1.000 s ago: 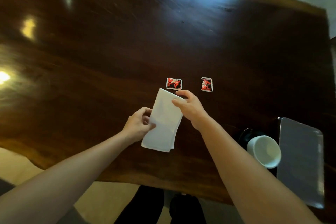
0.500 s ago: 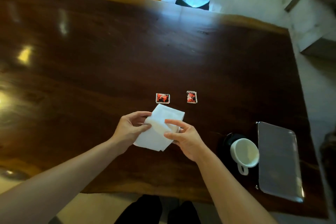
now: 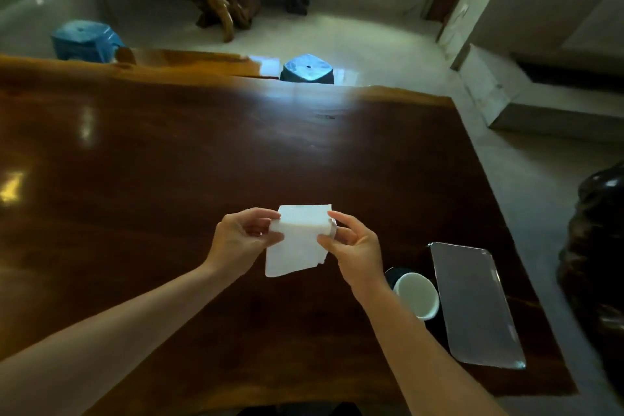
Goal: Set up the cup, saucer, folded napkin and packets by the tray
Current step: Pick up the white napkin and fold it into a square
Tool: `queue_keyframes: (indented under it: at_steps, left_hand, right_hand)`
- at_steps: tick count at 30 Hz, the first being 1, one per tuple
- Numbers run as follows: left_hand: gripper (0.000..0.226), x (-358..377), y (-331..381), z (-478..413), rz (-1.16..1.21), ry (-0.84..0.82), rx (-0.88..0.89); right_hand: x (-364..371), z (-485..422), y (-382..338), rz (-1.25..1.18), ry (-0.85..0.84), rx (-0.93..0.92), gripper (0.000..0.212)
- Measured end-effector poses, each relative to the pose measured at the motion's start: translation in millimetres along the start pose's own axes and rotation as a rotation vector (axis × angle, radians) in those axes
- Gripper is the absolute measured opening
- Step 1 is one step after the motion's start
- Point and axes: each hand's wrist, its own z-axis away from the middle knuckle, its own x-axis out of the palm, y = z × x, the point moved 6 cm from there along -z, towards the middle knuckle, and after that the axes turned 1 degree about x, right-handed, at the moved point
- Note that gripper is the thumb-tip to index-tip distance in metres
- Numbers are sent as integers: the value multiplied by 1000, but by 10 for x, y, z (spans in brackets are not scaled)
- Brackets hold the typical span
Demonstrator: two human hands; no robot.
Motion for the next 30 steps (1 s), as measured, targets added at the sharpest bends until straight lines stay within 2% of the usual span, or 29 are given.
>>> queue_keyframes:
  at_steps: [2, 6, 8, 11, 15, 17, 22, 26, 28, 30]
  left_hand:
    - [36, 59, 75, -54, 133, -21, -32]
    - [49, 254, 222, -107, 490, -179, -116]
    - [46, 315, 278, -118, 503, -201, -108]
    - [38, 268, 305, -146, 337, -107, -39]
    - [32, 109, 449, -137, -111, 10, 216]
    - [33, 51, 534, -108, -228, 33, 292]
    - [32, -67, 657, -110, -306, 63, 328]
    - [19, -144, 780, -180, -313, 77, 330]
    - [11, -167, 774, -253, -122, 15, 216]
    - [22, -65, 676, -288, 266, -148, -67]
  right_hand:
    - [-101, 12, -84, -23, 15, -41, 54]
    - [-189, 19, -221, -113, 49, -106, 60]
    - [-170, 21, -266, -94, 32, -134, 56]
    - [-161, 33, -318, 10, 39, -164, 47]
    - [-153, -13, -326, 100, 22, -188, 41]
    - [-144, -37, -370, 150, 13, -215, 41]
    - [-139, -57, -587, 389, 41, -362, 30]
    - [-123, -49, -763, 416, 44, -418, 17]
    - [-139, -96, -797, 319, -28, -334, 11]
    - [-114, -123, -749, 39, -151, -97, 6]
